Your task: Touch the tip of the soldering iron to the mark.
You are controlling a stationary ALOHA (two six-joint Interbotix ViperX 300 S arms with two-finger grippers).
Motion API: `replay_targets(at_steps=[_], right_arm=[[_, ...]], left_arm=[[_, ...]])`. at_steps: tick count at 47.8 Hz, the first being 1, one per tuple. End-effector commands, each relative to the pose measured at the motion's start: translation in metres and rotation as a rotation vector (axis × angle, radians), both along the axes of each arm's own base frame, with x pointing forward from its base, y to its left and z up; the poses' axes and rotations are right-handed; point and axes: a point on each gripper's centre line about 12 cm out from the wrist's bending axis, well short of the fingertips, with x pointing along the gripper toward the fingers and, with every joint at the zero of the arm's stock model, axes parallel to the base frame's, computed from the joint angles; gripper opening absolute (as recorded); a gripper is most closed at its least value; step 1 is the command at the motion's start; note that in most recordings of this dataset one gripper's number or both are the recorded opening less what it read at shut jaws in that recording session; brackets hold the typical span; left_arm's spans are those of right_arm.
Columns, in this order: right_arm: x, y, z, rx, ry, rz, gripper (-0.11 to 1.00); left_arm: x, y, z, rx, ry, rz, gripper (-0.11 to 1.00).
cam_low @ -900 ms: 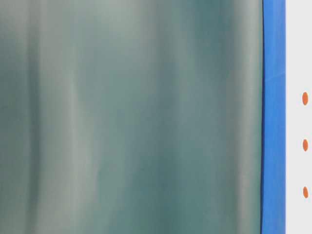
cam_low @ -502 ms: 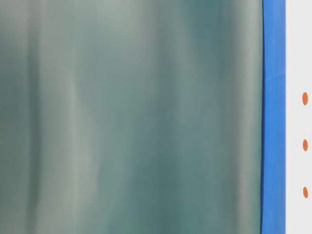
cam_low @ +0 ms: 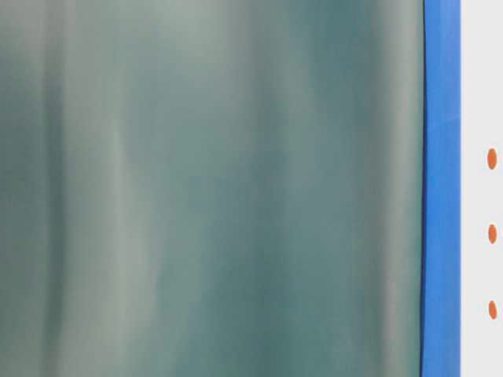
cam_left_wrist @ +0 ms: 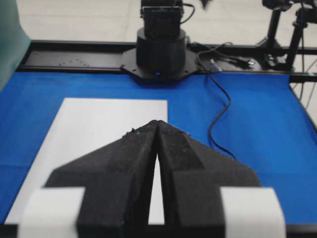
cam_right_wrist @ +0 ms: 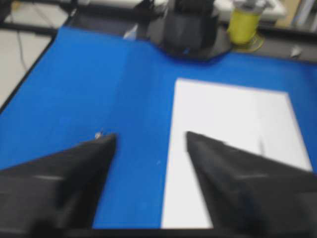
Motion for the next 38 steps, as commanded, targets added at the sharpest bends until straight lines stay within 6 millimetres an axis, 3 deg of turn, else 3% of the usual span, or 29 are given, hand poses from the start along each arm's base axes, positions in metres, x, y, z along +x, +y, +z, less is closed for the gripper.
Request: replay_targets(at_steps=[1,5,17,38], right_arm=[[0.017,0.003,0.005,0.013,0.023,0.000,0.75],[0.031,0.005,-0.001,0.018,0.085,0.002,0.92],[0.072,0.022,-0.019,0.036,0.291,0.024,0.88],[0.134,0.060,-0.075,0.070,0.577,0.041,0.88]], left_arm=[[0.001,0.000,0.006,0.000,-0.017,0.001,0.00],[0.001,0.000,0.005,0.000,-0.012,0.001,0.00],[0.001,0.000,0.004,-0.002,-0.012,0.001,0.00],[0.001,0.000,0.003,0.000,-0.011,0.001,0.00]])
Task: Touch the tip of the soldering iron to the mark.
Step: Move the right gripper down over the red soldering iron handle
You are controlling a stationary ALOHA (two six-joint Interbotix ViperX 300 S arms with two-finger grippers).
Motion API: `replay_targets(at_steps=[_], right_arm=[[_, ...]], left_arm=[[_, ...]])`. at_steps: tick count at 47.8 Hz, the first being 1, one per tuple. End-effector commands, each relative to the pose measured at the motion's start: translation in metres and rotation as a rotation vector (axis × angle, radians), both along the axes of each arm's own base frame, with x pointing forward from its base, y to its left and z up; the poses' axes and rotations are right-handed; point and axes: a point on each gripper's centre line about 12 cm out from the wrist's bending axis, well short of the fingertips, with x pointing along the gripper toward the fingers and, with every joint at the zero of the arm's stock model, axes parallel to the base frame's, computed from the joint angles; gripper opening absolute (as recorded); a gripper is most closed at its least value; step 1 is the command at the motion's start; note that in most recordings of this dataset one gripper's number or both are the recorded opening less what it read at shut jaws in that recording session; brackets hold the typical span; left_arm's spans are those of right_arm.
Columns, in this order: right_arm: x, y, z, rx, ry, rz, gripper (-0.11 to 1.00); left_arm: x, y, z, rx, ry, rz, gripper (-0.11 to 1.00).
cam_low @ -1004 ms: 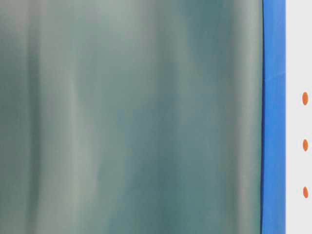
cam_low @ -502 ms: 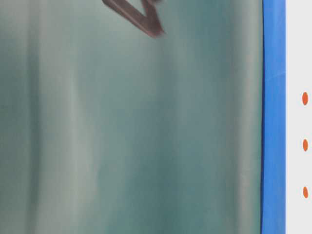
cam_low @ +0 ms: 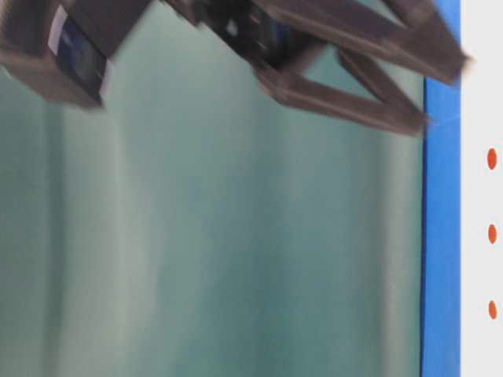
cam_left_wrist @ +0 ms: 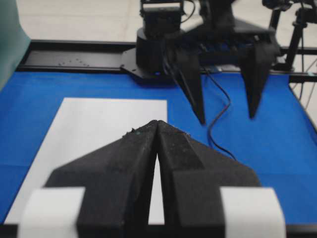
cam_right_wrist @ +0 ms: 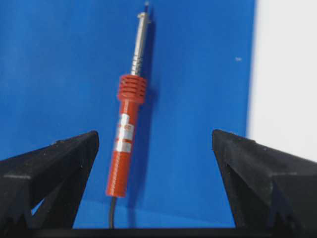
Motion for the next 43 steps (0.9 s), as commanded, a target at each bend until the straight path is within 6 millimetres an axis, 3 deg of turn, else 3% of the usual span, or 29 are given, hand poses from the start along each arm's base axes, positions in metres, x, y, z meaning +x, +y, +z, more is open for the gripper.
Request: replay_targets(at_steps=[1,11,24,35,43], right_arm=[[0.015,0.007,-0.006,0.016,0.011,-0.005,0.88],[0.036,0.021,-0.049,0.053,0.064,-0.028,0.88],[0.048,0.032,-0.082,0.102,0.062,-0.053,0.88],[0.055,0.038,-0.105,0.104,0.082,-0.052,0.87],[0.056,0.038,-0.107,0.105,0.086,-0.054,0.81]], left_arm=[[0.001,0.000,0.004,0.001,-0.011,0.001,0.00],[0.001,0.000,0.004,0.001,-0.011,0.001,0.00],[0.001,0.001,0.004,0.001,-0.012,0.003,0.00],[0.001,0.001,0.003,0.001,-0.009,0.003,0.00],[0.001,0.001,0.003,0.001,-0.009,0.004,0.00]])
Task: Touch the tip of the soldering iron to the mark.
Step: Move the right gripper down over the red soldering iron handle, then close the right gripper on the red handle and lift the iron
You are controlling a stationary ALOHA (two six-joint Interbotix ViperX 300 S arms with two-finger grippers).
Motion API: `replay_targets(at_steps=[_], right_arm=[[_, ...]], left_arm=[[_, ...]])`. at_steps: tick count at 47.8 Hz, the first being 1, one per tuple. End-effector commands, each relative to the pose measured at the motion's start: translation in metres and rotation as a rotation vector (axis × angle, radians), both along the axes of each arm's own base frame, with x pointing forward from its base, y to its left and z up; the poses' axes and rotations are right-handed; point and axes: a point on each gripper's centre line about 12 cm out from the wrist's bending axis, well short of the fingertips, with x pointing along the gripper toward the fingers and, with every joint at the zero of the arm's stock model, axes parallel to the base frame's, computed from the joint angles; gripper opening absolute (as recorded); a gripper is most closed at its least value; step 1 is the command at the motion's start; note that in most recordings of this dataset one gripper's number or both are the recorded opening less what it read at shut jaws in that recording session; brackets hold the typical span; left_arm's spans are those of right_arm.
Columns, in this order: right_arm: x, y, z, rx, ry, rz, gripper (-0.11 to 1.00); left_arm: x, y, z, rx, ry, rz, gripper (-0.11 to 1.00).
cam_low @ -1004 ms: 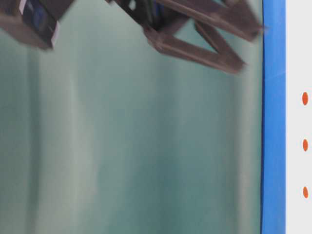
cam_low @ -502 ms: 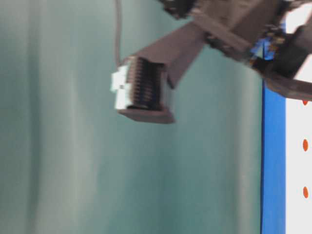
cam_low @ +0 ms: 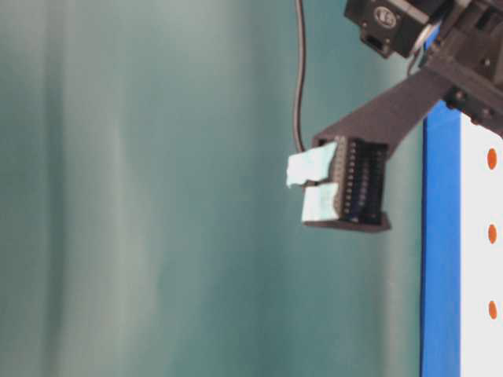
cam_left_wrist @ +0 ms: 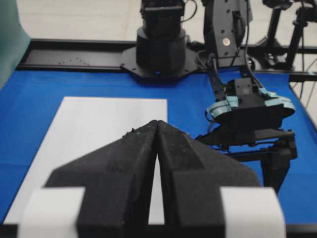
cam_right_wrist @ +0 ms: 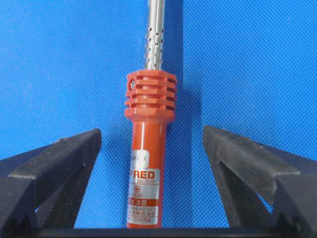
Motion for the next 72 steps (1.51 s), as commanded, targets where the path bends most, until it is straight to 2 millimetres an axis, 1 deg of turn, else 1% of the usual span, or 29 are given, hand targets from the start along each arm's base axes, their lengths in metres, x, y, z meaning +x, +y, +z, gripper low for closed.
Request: replay_targets(at_steps=[1,4,10,13,15,25,29,37,42,48,53,57,62,72], right_arm=[[0.004,0.003,0.012,0.015,-0.034,-0.001,0.79],[0.004,0.003,0.011,0.013,-0.030,0.000,0.65],[0.001,0.002,0.010,0.008,-0.020,0.002,0.27],[0.001,0.003,0.011,0.009,-0.026,0.004,0.13],[0.002,0.003,0.011,0.009,-0.029,0.003,0.07],[0.002,0.003,0.013,0.009,-0.031,0.005,0.06],[0.001,0.003,0.021,0.012,-0.041,0.004,0.06],[-0.006,0.000,0.062,0.017,-0.064,0.006,0.06],[-0.016,-0.004,0.096,0.006,-0.072,0.010,0.06],[-0.028,-0.011,0.132,-0.018,-0.076,0.016,0.06],[-0.037,-0.014,0.153,-0.034,-0.071,0.019,0.06],[-0.042,-0.017,0.166,-0.051,-0.066,0.022,0.06],[-0.043,-0.018,0.171,-0.063,-0.066,0.023,0.06],[-0.042,-0.019,0.168,-0.085,-0.064,0.030,0.06]], left_arm=[[0.001,0.001,0.004,0.001,-0.011,0.004,0.00],[0.001,0.001,0.004,0.001,-0.011,0.004,0.00],[0.001,0.001,0.004,0.001,-0.011,0.006,0.00],[0.001,0.001,0.004,0.001,-0.011,0.006,0.00],[0.001,0.001,0.003,0.001,-0.009,0.004,0.00],[0.001,0.001,0.004,0.000,-0.011,0.004,0.00],[0.001,0.001,0.003,0.000,-0.009,0.006,0.00],[0.001,0.001,0.003,0.000,-0.008,0.004,0.00],[0.001,0.001,0.003,0.000,-0.008,0.004,0.00],[0.001,0.001,0.003,-0.005,-0.011,0.005,0.00],[0.001,0.001,0.003,-0.008,-0.009,0.004,0.00],[0.001,0.001,0.003,-0.009,-0.011,0.005,0.00],[0.001,0.001,0.002,-0.015,-0.008,0.003,0.00],[0.001,0.001,0.002,-0.015,-0.006,0.003,0.00]])
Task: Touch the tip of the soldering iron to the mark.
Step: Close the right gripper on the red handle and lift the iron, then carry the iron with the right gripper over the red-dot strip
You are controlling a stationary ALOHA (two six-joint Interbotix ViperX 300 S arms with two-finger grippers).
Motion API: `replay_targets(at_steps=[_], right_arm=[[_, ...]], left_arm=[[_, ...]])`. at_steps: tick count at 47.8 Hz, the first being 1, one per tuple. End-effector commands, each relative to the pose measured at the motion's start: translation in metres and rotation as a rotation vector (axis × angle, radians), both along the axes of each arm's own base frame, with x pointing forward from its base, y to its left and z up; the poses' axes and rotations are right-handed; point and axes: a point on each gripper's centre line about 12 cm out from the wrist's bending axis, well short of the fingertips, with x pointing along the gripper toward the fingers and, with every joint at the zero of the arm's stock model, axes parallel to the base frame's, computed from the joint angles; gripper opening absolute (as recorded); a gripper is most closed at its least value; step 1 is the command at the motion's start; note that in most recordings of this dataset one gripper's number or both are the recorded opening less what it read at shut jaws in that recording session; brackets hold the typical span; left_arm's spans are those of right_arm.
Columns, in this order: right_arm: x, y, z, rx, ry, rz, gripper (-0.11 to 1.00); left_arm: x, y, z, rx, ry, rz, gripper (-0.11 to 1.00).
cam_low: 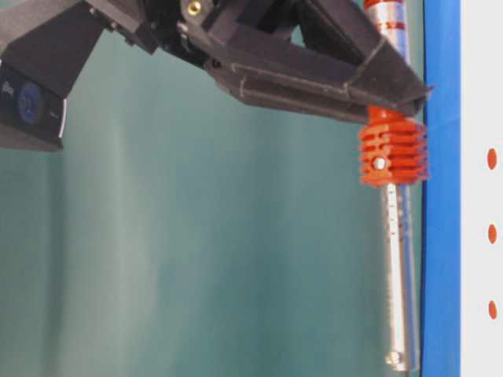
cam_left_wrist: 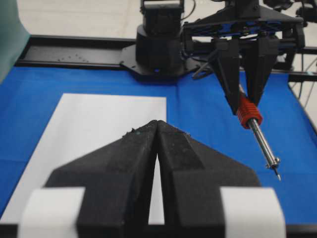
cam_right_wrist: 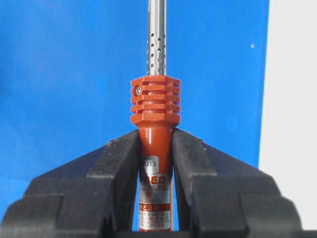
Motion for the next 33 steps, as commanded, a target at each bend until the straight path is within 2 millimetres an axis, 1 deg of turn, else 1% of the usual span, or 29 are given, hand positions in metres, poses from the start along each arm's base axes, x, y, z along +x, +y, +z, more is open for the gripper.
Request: replay_targets(at_steps=[1,5,10,14,17,27,33], right_arm=[[0.003,-0.001,0.017,-0.003,-0.050,0.003,0.06],[0.004,-0.007,0.016,-0.023,-0.050,-0.001,0.06],[0.005,-0.022,0.016,-0.057,-0.051,-0.020,0.06],[0.004,-0.037,0.016,-0.082,-0.053,-0.041,0.06],[0.003,-0.052,0.016,-0.104,-0.054,-0.069,0.06],[-0.004,-0.092,0.016,-0.169,-0.052,-0.120,0.06],[-0.006,-0.112,0.017,-0.217,-0.044,-0.128,0.06]], left_arm=[[0.001,0.000,0.005,0.000,-0.014,0.001,0.00],[0.001,0.001,0.004,0.000,-0.012,0.003,0.00],[0.001,0.000,0.004,0.000,-0.011,0.001,0.00],[0.001,0.001,0.004,-0.002,-0.011,0.003,0.00],[0.001,0.001,0.003,-0.002,-0.009,0.003,0.00],[0.001,0.001,0.003,-0.002,-0.009,0.003,0.00],[0.001,0.001,0.004,0.000,-0.011,0.003,0.00]])
